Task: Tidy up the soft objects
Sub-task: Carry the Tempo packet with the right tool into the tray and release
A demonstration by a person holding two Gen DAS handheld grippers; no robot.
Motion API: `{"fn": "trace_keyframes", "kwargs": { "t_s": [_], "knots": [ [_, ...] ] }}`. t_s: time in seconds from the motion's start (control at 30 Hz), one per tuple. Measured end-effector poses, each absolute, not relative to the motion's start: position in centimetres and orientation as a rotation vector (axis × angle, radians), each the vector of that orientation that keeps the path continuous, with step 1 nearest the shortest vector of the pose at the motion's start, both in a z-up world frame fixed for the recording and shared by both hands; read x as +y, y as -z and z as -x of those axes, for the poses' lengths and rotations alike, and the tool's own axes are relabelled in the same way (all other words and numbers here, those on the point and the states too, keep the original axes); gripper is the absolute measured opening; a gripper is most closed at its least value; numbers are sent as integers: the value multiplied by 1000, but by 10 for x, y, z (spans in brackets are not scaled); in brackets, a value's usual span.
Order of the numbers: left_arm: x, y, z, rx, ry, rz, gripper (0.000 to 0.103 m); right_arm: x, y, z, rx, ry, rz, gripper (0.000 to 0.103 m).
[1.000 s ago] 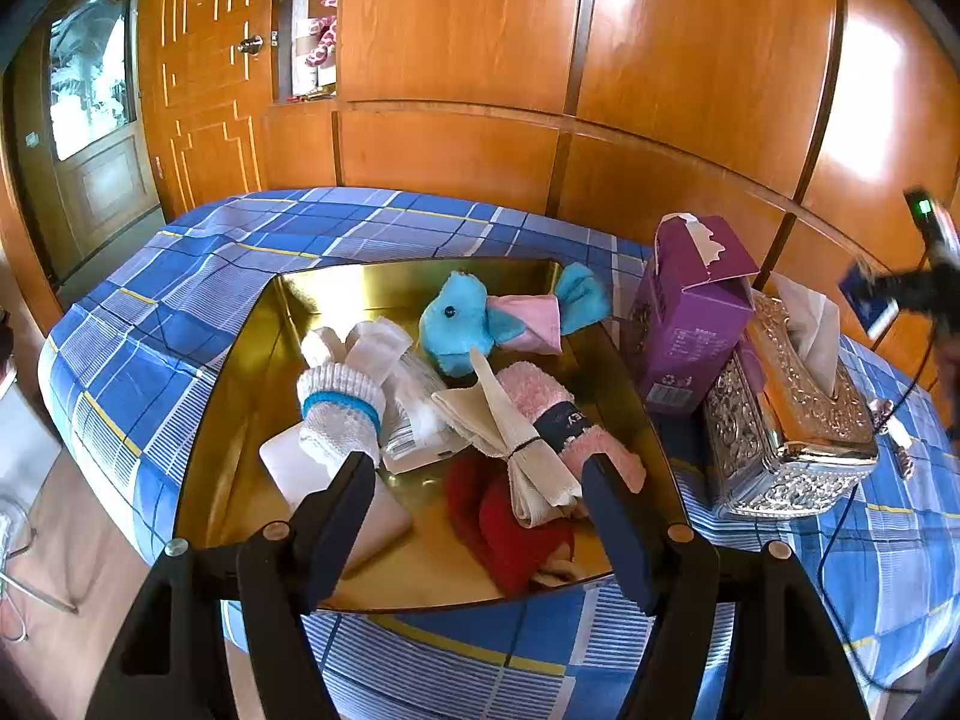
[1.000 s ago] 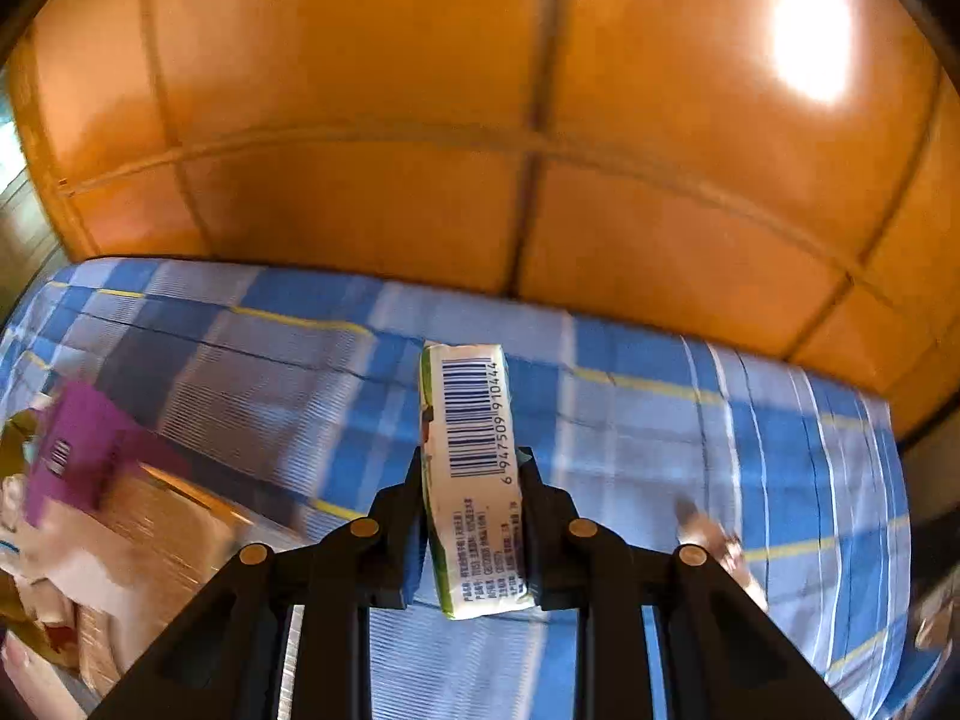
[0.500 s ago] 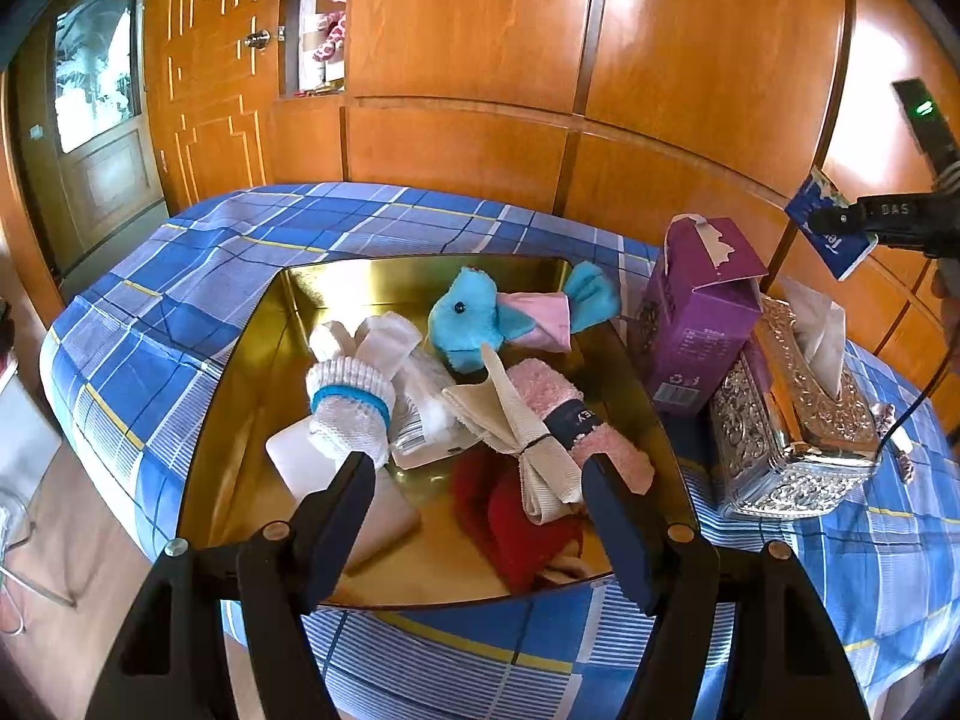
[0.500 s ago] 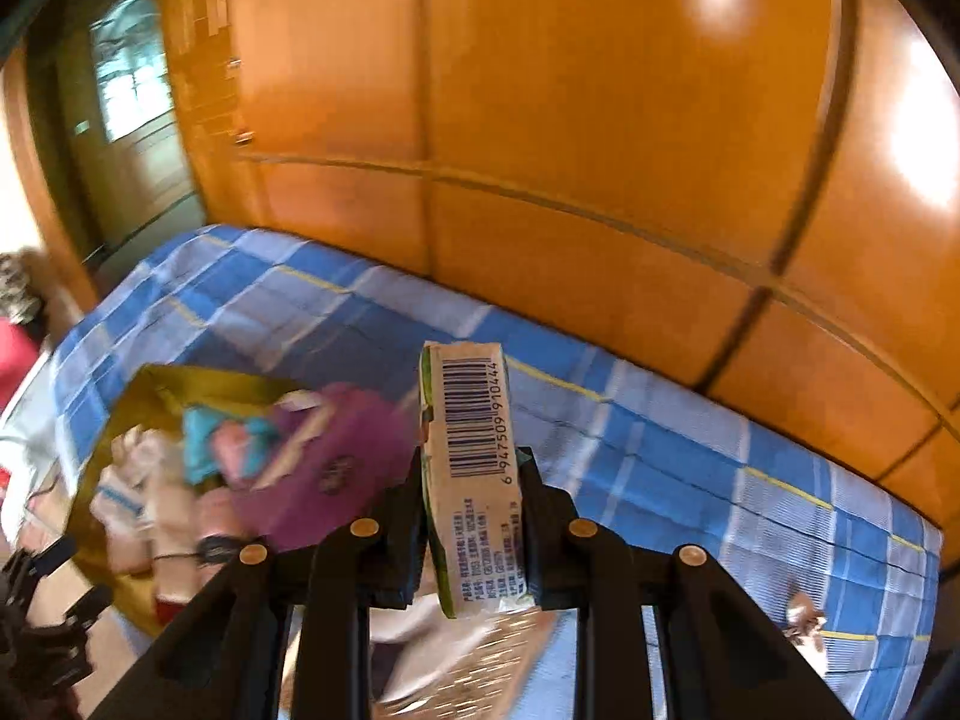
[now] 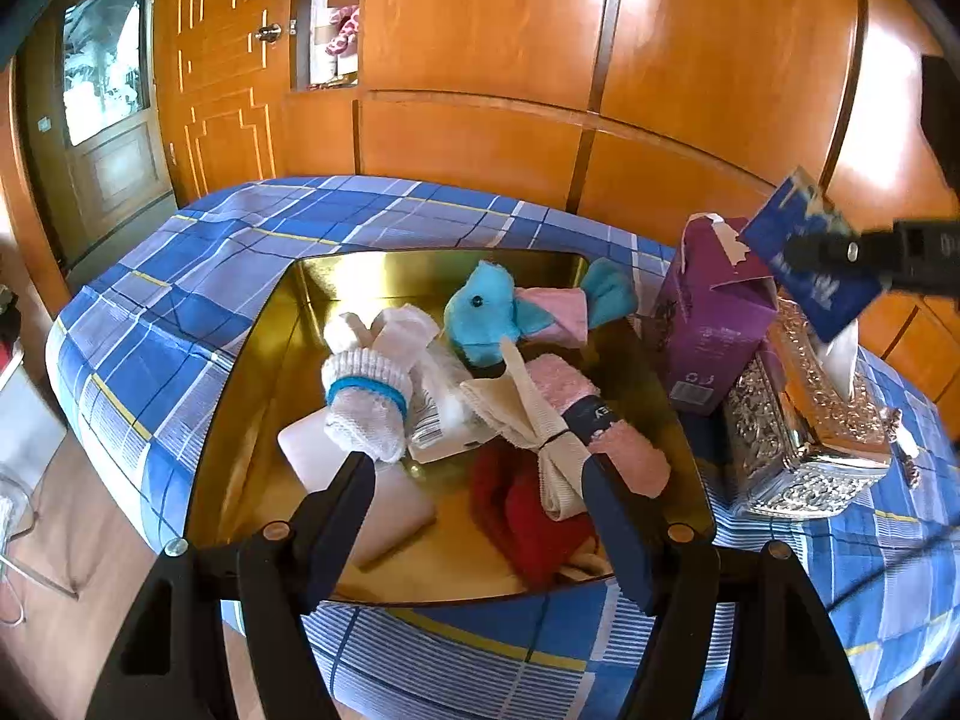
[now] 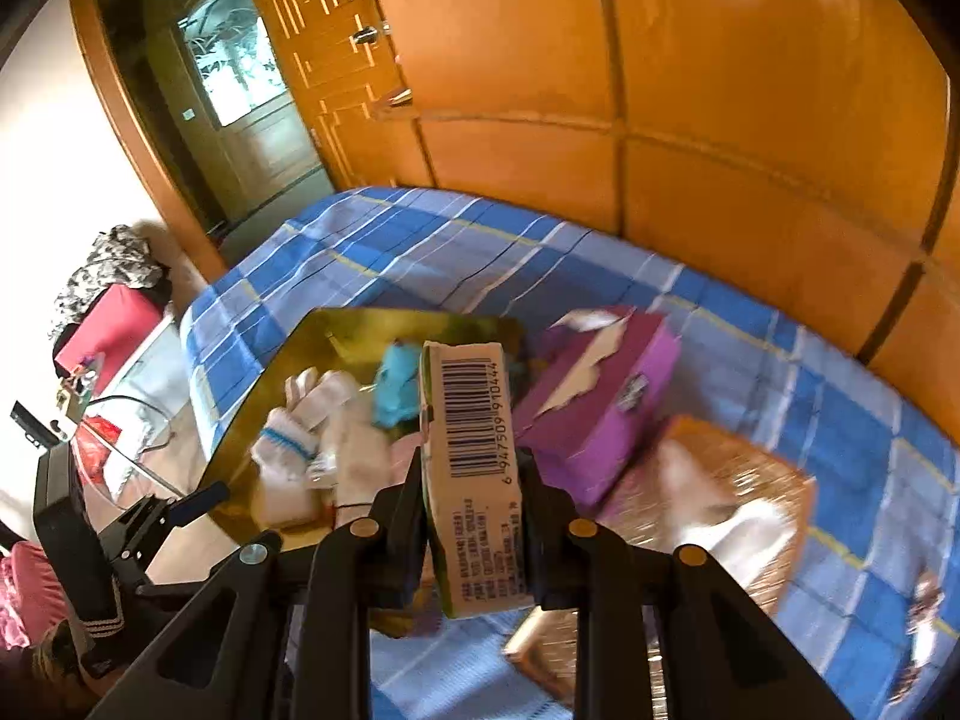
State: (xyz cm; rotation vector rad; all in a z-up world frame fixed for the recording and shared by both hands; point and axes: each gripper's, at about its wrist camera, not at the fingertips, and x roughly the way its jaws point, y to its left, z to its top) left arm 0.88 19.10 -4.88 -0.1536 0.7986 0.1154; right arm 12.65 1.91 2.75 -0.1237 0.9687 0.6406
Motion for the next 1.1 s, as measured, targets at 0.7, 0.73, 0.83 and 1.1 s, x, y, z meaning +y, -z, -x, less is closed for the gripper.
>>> {"fn": "trace_keyframes", "kwargs": {
  "t_s": [0.7,0.73,0.83,1.1],
  "knots": [
    [278,41,6,748,-357,258,76,123,61,-72,1112,-875,122,25],
    [278,41,6,749,-357,261,76,127,67,-73,1125,-878,136,25],
    [276,44,5,759,-350,259,76,139,84,-76,1139,-854,171,29],
    [267,51,2,780,-323,246,76,129,90,-77,1155,-823,134,42]
  ]
}}
